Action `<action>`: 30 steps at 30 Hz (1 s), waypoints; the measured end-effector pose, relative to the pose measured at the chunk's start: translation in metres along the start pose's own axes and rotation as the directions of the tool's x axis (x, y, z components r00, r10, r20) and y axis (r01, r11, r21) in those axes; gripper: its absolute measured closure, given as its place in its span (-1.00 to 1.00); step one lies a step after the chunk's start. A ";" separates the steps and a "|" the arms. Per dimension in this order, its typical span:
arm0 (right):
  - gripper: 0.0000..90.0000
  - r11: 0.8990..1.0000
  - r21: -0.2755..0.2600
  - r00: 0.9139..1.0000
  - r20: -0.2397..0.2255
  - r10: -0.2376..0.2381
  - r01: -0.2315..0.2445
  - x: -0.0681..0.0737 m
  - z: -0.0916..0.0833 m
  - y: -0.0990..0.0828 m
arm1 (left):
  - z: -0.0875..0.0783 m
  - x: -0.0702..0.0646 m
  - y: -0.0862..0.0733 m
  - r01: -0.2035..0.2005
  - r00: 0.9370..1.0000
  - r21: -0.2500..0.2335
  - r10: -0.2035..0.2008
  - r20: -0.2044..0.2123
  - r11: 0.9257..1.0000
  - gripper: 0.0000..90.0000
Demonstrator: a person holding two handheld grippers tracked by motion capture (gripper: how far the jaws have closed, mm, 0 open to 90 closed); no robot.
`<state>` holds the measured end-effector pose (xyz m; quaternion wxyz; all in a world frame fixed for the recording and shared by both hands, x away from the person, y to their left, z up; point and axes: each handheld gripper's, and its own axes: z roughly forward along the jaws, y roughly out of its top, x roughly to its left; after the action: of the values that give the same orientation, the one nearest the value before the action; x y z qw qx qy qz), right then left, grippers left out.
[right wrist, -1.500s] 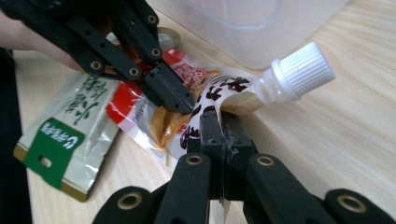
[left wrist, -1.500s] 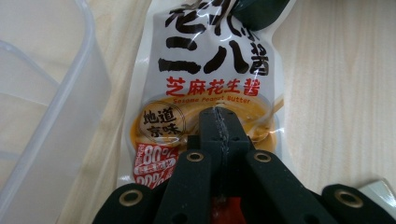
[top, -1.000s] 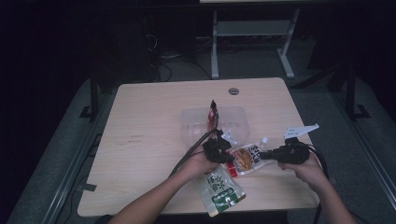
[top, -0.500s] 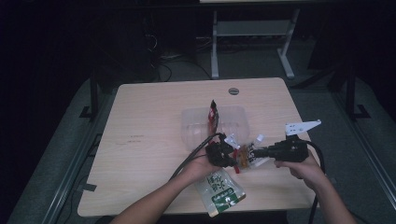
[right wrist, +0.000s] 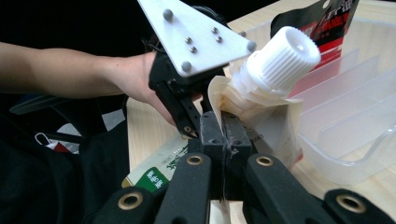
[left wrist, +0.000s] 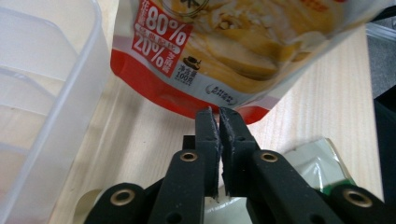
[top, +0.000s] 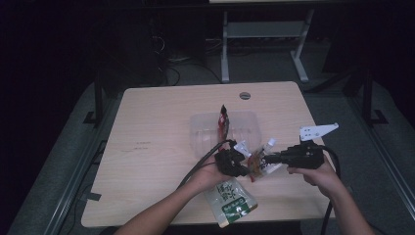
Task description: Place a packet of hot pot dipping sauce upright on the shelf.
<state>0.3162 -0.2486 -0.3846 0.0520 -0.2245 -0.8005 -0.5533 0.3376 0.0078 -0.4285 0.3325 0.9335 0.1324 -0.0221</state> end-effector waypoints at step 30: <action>0.99 0.991 -0.039 0.990 0.056 -0.129 0.132 0.014 -0.010 0.048 | -0.130 0.003 -0.132 0.199 0.971 -0.123 -0.213 -0.112 0.972 0.03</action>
<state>0.3221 -0.2396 -0.3348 -0.0107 -0.1875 -0.8025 -0.5663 0.3002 0.1883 -0.4086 0.3706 0.8944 0.2502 0.0090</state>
